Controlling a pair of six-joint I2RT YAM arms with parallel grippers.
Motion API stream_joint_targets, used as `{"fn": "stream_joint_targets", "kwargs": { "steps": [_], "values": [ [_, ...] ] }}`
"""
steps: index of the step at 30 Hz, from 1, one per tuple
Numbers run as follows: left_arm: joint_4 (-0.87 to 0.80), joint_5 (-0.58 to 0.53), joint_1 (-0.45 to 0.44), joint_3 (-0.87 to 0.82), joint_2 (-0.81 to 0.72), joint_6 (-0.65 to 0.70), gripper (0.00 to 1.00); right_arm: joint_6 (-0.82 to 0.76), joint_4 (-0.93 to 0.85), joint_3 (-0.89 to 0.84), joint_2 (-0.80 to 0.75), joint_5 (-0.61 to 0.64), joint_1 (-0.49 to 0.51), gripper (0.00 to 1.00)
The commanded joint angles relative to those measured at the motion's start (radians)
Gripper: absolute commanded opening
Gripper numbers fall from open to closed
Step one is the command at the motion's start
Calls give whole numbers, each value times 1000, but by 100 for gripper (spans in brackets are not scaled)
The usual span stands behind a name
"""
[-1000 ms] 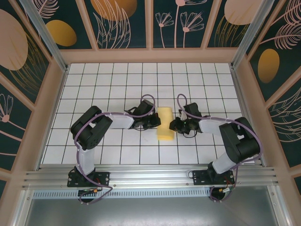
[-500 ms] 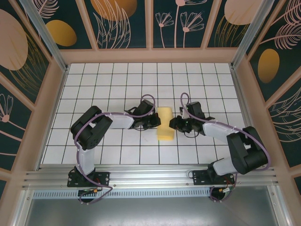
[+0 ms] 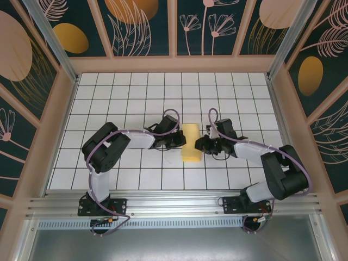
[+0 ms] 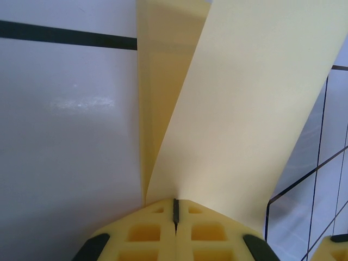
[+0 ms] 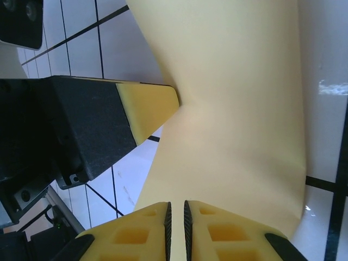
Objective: Fold a paper plane with a square sheet of paper (pick it up from the middle)
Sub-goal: First fold the triangle in half at the center of the table.
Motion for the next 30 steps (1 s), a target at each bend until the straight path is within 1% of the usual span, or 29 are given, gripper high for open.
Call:
{"fn": "stream_joint_targets", "kwargs": {
  "steps": [1, 4, 8, 12, 17, 20, 22, 25, 29, 30],
  "values": [
    [-75, -51, -4, -28, 68, 18, 0, -5, 20, -21, 17, -7, -1, 18],
    [-93, -60, -4, -24, 62, 27, 0, -37, -17, -52, 19, 38, -5, 18],
    [-87, -57, -4, -32, 57, 26, 0, -42, 27, -117, 56, 19, -8, 18],
    [-93, -57, -3, -31, 55, 30, 0, -50, -3, -128, 39, 47, -13, 19],
    [-94, -58, -3, -33, 55, 33, 0, -34, -30, -83, -67, -9, -15, 19],
    [-94, -57, -3, -31, 56, 33, 0, -15, -13, -80, -88, -62, -13, 20],
    [-95, -56, -4, -30, 56, 34, 0, -9, -16, -90, -93, -53, -5, 20],
    [-96, -55, -4, -31, 53, 34, 0, -21, -35, -109, -82, -19, -3, 20],
    [-95, -55, -4, -33, 52, 32, 0, -48, -28, -133, -24, -55, 0, 20],
    [-94, -54, -4, -32, 53, 32, 0, -53, -42, -134, -11, -42, 0, 20]
  ]
}}
